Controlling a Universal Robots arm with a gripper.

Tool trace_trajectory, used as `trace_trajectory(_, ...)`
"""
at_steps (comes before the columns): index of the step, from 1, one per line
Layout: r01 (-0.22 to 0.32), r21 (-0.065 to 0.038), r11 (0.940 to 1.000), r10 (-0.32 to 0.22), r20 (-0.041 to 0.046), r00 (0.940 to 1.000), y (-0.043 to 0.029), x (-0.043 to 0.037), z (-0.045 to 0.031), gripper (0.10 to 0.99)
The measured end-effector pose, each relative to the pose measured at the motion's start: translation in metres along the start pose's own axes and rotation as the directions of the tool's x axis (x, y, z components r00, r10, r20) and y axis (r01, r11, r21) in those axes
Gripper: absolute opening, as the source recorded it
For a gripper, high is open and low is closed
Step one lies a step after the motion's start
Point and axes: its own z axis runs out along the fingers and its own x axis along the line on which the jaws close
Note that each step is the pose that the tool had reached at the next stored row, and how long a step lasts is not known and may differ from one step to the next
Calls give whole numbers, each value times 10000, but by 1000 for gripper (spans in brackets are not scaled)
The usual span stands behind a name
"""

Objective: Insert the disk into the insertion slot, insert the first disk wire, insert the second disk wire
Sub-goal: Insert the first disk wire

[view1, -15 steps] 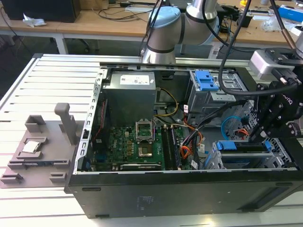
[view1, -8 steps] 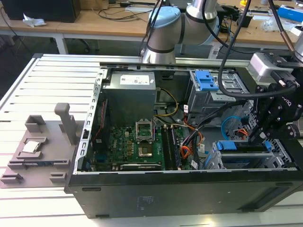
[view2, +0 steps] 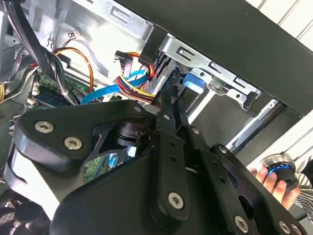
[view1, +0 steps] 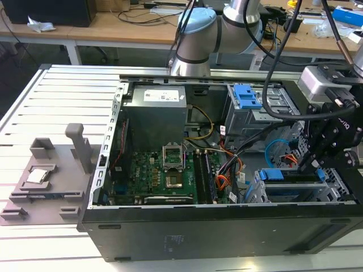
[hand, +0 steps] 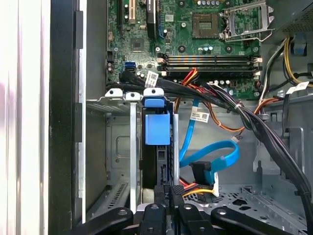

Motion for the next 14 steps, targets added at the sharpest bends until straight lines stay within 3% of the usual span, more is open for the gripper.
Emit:
trace_trajectory(7, 0, -1, 10000, 0, -3, 10000, -4, -1, 33, 165)
trace_trajectory(10, 0, -1, 10000, 0, -11, 10000, -4, 0, 27, 239)
trace_trajectory(14, 1, 3, 10000, -1, -8, 10000, 4, 3, -129, 239)
